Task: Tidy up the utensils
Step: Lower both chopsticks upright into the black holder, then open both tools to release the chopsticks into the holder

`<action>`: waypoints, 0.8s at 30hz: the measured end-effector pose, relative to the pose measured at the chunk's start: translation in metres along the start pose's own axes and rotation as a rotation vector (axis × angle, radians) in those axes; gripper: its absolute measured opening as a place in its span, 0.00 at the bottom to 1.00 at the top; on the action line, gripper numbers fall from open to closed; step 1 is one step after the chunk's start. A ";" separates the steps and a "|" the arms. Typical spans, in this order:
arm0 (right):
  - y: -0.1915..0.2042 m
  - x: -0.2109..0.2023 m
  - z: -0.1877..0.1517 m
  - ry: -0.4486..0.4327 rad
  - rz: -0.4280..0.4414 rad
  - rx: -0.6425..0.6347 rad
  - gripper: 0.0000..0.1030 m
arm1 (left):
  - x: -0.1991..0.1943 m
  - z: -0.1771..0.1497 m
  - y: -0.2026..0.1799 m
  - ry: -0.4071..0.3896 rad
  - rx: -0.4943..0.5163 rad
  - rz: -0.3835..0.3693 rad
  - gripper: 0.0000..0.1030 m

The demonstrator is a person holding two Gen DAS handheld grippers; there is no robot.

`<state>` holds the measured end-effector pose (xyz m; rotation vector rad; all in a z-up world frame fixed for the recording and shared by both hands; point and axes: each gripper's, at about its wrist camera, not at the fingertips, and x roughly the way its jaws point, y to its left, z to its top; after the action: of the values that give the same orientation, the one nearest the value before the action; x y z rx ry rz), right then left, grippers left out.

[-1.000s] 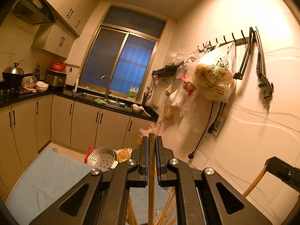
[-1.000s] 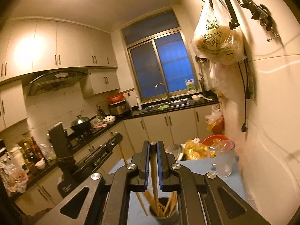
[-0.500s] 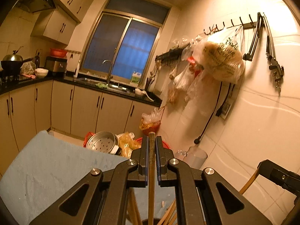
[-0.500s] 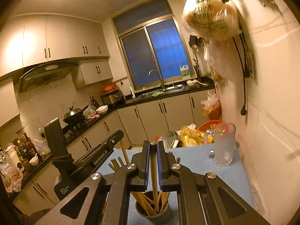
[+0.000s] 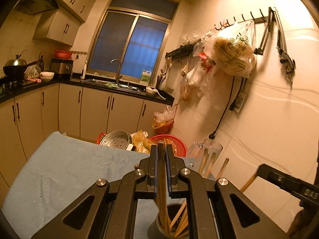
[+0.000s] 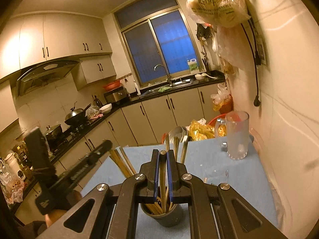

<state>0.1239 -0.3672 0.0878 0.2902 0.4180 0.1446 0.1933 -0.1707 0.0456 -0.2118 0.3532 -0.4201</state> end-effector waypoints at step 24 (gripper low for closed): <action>-0.001 -0.004 -0.014 0.025 -0.022 0.023 0.21 | -0.016 -0.015 -0.003 0.084 0.013 0.005 0.14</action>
<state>0.1151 -0.3654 0.0771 0.3068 0.4483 0.1216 0.1734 -0.1686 0.0376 -0.1804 0.4337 -0.4269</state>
